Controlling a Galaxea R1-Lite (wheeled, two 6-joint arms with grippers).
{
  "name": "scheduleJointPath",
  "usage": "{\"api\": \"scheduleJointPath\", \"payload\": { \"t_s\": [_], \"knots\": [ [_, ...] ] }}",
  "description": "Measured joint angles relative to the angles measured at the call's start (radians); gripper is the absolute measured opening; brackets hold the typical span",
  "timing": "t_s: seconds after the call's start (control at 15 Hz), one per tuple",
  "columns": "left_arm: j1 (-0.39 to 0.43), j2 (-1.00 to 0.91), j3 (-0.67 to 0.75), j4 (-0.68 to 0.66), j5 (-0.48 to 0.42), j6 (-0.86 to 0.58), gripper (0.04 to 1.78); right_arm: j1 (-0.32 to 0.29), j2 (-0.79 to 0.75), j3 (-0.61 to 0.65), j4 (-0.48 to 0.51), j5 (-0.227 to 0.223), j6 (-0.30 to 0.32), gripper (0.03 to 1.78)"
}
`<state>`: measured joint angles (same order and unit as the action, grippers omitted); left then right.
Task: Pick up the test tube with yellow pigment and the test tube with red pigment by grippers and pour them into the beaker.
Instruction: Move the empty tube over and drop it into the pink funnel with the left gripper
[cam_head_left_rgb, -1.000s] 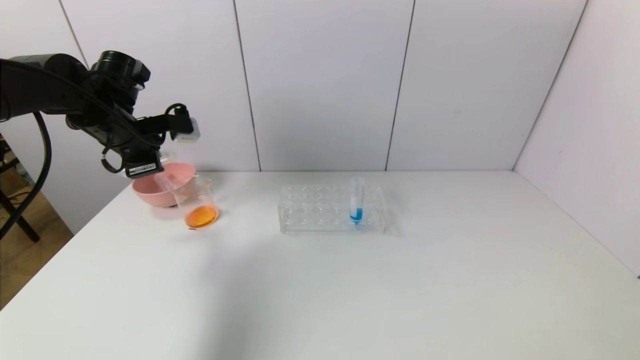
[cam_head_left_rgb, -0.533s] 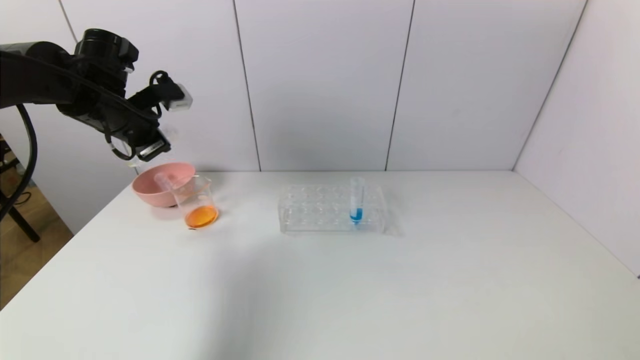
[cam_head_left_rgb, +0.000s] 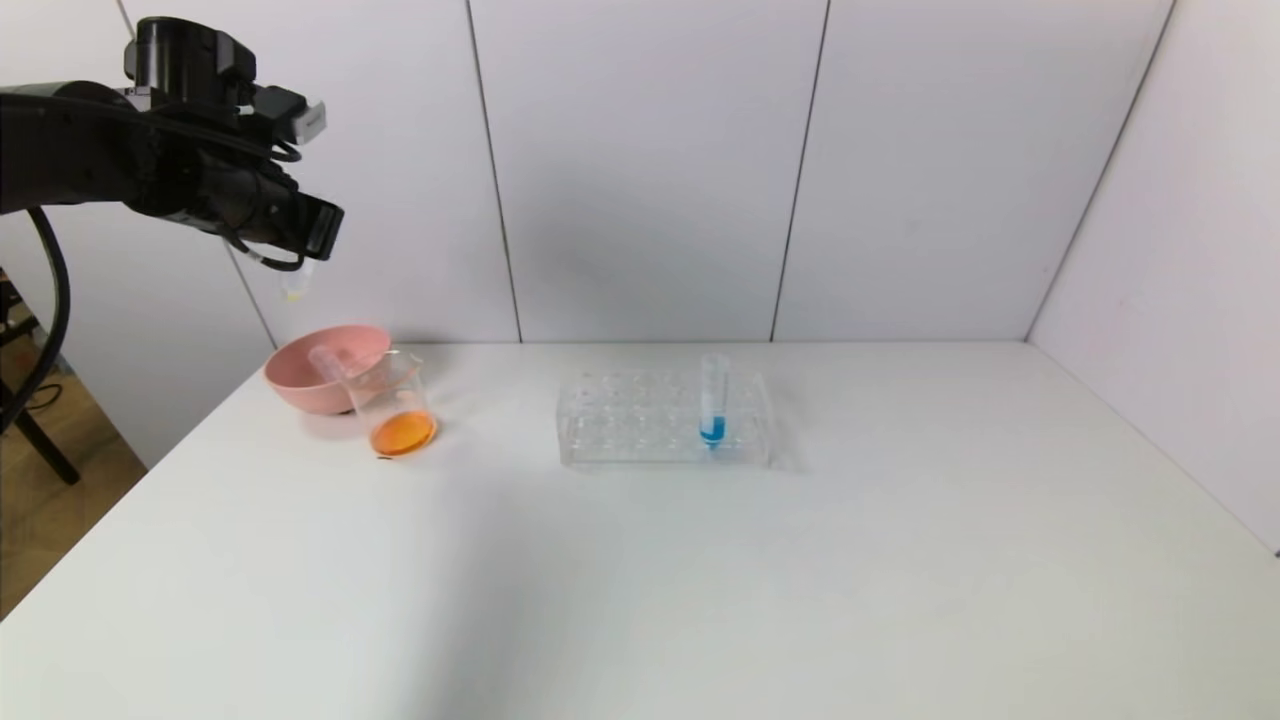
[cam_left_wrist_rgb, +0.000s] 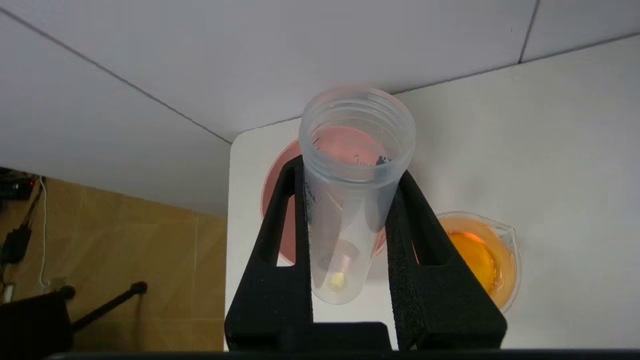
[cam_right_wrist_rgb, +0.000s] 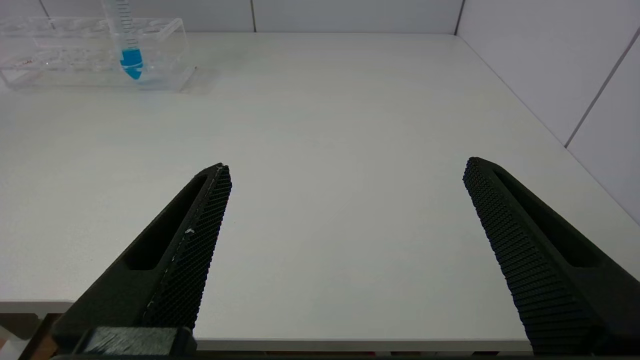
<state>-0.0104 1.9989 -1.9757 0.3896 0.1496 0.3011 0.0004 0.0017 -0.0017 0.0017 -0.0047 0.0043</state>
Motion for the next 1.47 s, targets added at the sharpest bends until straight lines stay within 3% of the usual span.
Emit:
{"api": "scheduleJointPath", "payload": {
  "t_s": [0.2, 0.53, 0.8, 1.27, 1.47],
  "knots": [
    [0.000, 0.002, 0.000, -0.022, 0.031, -0.136, 0.44, 0.000, 0.000, 0.000, 0.000, 0.000, 0.000, 1.70],
    [0.000, 0.019, 0.008, -0.111, 0.026, -0.159, 0.44, 0.000, 0.000, 0.000, 0.000, 0.000, 0.000, 1.70],
    [0.005, 0.026, 0.086, -0.187, 0.034, -0.299, 0.44, 0.000, 0.000, 0.000, 0.000, 0.000, 0.000, 1.70],
    [0.070, 0.074, 0.278, -0.553, 0.019, -0.352, 0.44, 0.000, 0.000, 0.000, 0.000, 0.000, 0.000, 1.70],
    [0.097, 0.113, 0.325, -0.616, 0.016, -0.363, 0.44, 0.000, 0.000, 0.000, 0.000, 0.000, 0.000, 1.70]
  ]
}}
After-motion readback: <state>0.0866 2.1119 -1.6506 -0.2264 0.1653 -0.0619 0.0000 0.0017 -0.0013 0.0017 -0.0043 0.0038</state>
